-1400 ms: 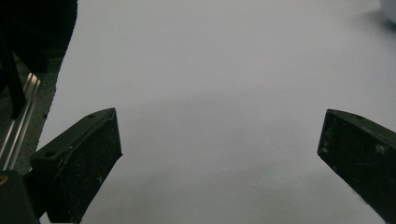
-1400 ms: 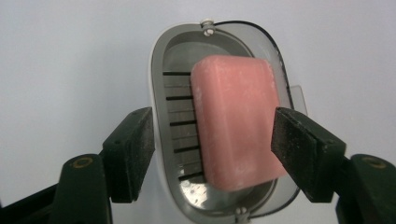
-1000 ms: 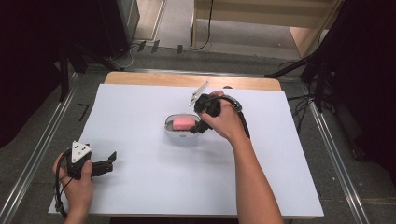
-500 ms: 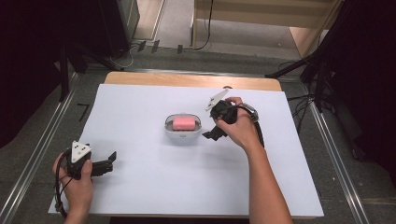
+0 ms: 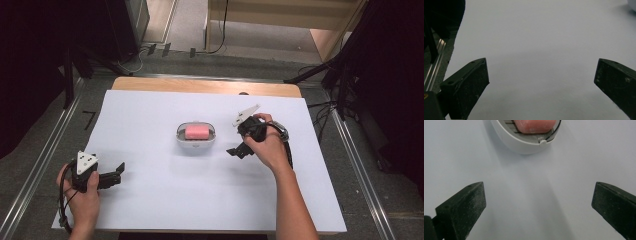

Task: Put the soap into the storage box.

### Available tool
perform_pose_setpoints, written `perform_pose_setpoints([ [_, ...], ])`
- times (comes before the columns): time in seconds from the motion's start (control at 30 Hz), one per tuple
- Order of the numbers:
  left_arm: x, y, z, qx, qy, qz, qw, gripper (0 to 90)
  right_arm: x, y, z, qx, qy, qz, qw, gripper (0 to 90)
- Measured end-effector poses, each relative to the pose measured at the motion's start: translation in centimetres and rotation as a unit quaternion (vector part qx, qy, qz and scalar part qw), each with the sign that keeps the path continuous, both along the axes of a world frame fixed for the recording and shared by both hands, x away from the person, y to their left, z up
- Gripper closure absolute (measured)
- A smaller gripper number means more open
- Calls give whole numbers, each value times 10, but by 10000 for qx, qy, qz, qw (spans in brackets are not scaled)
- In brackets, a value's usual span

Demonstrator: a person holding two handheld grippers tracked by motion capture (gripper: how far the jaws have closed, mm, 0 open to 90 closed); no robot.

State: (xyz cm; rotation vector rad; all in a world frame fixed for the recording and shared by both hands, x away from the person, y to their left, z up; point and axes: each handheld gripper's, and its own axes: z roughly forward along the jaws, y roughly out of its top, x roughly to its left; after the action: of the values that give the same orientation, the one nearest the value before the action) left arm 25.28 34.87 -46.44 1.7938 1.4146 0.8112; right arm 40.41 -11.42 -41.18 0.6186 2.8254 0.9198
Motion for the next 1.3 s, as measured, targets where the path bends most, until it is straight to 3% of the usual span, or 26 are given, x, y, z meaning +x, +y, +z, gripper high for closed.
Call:
perform_pose_setpoints([
  [0.7, 0, -1, 0, 25, -3, -8, 10000, 1, -29, -43, -19, 264, 1, -448, 9986, 0],
  [1.3, 0, -1, 0, 58, -9, 8, 10000, 1, -56, -82, -33, 571, -135, -828, 9948, 0],
])
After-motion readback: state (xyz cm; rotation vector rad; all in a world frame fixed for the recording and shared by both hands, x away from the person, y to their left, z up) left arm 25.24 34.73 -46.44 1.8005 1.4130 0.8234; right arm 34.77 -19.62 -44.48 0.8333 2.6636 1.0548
